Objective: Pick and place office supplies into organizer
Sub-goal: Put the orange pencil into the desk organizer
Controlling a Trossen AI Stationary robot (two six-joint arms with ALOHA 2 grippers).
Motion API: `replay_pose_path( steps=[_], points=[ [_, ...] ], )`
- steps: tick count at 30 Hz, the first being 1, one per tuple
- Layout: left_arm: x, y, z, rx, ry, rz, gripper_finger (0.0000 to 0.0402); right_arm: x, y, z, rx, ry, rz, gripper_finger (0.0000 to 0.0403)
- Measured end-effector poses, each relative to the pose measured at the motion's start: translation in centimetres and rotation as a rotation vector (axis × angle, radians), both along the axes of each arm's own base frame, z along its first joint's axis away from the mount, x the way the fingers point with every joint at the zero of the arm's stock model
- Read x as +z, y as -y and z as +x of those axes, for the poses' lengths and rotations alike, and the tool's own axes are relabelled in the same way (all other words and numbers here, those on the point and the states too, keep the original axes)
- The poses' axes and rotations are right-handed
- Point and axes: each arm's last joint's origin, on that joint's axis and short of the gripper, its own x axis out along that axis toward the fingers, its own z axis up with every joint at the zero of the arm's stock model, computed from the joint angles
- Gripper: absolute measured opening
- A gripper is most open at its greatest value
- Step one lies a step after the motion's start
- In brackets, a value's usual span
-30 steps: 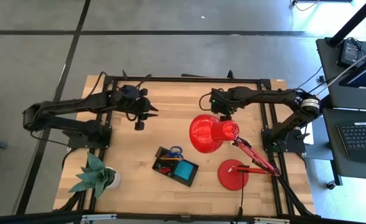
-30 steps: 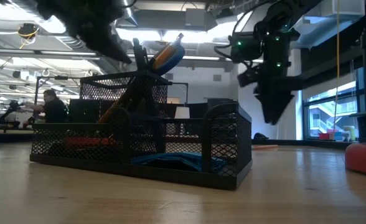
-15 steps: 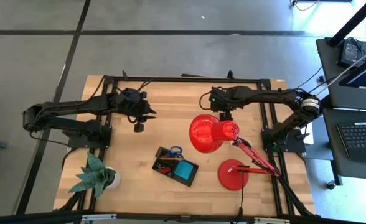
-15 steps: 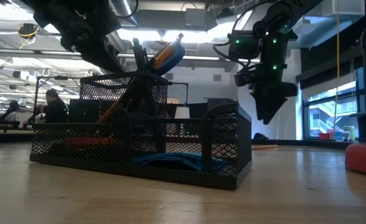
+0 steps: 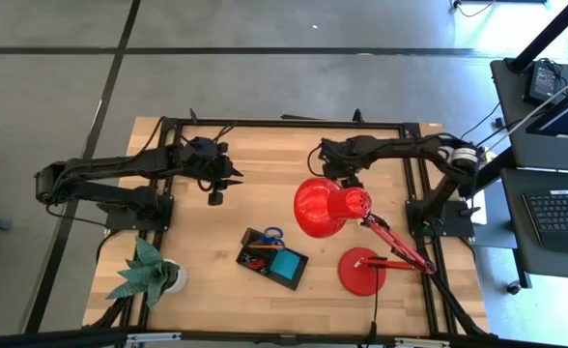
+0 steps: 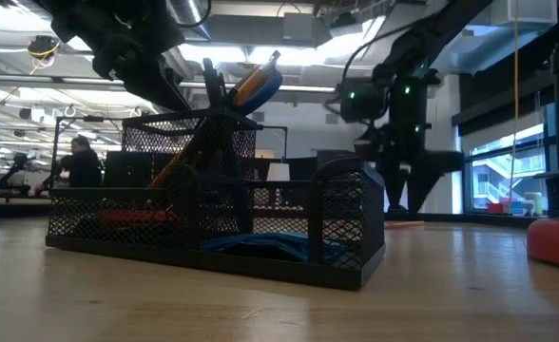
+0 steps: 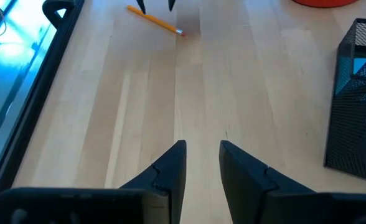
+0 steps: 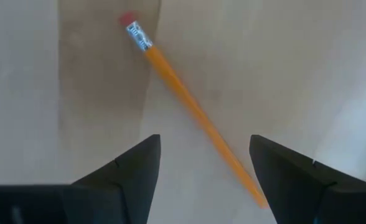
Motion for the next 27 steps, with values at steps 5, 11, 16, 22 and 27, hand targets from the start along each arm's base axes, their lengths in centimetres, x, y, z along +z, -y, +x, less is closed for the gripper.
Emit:
replay_pose_path(
  steps=[5, 11, 16, 22, 27],
  points=[
    [0.0, 0.0, 0.0, 0.000, 0.000, 0.000, 0.0090, -2.3, 0.3, 0.4, 0.001, -0.061, 0.025, 0.0248],
    [0.0, 0.0, 0.0, 0.000, 0.001, 0.000, 0.0090, -3.3, 0.8, 0.4, -0.013, -0.091, 0.051, 0.0233],
    [0.0, 0.0, 0.0, 0.001, 0.001, 0.000, 0.0090, -3.4, 1.0, 0.2, -0.023, -0.089, 0.077, 0.0179],
    [0.0, 0.0, 0.0, 0.000, 0.002, 0.000, 0.0090, -3.5, 1.0, 0.2, -0.023, -0.077, 0.104, 0.0113],
    [0.0, 0.0, 0.0, 0.001, 0.002, -0.001, 0.0090, -3.5, 0.9, 0.3, 0.013, -0.076, 0.117, 0.0076]
  ],
)
